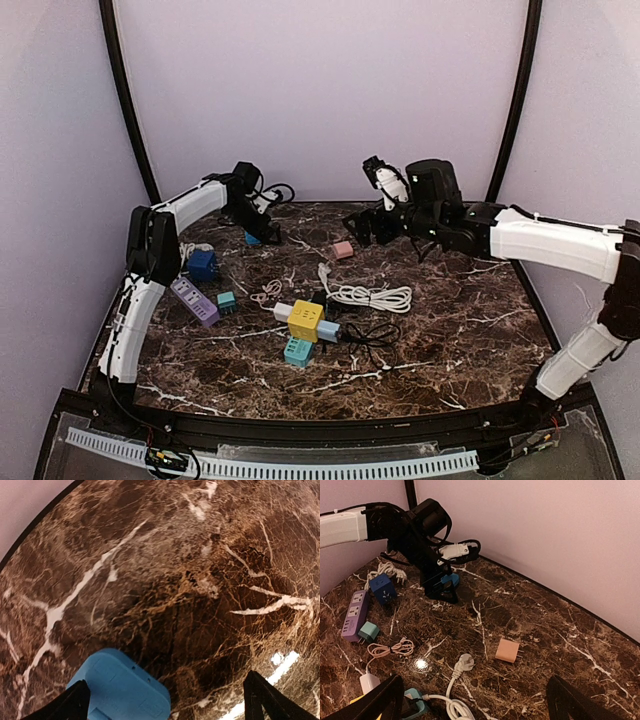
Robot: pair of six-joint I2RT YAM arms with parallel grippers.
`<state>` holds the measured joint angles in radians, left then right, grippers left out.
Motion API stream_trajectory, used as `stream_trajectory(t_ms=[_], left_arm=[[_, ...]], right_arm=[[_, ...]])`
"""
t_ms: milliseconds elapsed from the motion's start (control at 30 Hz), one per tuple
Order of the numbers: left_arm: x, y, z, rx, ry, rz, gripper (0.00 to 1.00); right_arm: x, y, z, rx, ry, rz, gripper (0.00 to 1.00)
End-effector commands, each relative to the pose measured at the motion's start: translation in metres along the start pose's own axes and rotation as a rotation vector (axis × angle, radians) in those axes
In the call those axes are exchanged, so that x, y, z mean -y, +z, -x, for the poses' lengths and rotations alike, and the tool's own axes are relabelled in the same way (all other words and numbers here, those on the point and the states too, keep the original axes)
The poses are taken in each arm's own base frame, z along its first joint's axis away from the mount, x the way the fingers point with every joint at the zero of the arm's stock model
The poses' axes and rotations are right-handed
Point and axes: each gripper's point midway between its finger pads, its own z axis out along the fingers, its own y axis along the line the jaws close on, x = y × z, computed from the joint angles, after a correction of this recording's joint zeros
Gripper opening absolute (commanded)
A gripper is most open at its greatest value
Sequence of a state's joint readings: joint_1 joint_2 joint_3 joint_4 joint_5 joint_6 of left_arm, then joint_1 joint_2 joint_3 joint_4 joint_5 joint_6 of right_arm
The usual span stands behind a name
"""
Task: Insert the plug
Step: Pick up the plug from the center of the board.
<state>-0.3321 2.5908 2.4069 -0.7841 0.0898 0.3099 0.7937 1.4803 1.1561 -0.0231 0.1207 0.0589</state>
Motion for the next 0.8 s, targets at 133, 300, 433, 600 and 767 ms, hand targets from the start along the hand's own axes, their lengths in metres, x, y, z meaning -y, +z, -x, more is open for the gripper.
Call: stream_trajectory(t_ms=[133, 300, 433, 600, 767], left_arm=[[-0.004, 0.009, 0.015, 0.100, 0.315, -0.082, 0.99], [-0.012, 0.031, 0.000, 0.064, 0.304, -0.060, 0.99], [-0.022, 0.044, -0.003, 0.068, 0.270, -0.039, 0.99], [-0.010, 0.037, -0.034, -0.024, 0.202, -0.144, 0.89], [0.010, 0.017, -0.067, -0.105, 0.163, -0.208, 0.81]], right_arm=[[-0.027, 0.038, 0.005, -0.220, 0.040, 0.208, 0.99], [-0.031, 0.048, 0.012, -0.211, -0.009, 0.263, 0.99], [-0.026, 0.058, 0.015, -0.200, -0.074, 0.261, 0.99], [-0.031, 0.055, 0.022, -0.162, -0.103, 0.288, 0.99], [-0.033, 0.049, 0.020, -0.130, -0.095, 0.299, 0.99]])
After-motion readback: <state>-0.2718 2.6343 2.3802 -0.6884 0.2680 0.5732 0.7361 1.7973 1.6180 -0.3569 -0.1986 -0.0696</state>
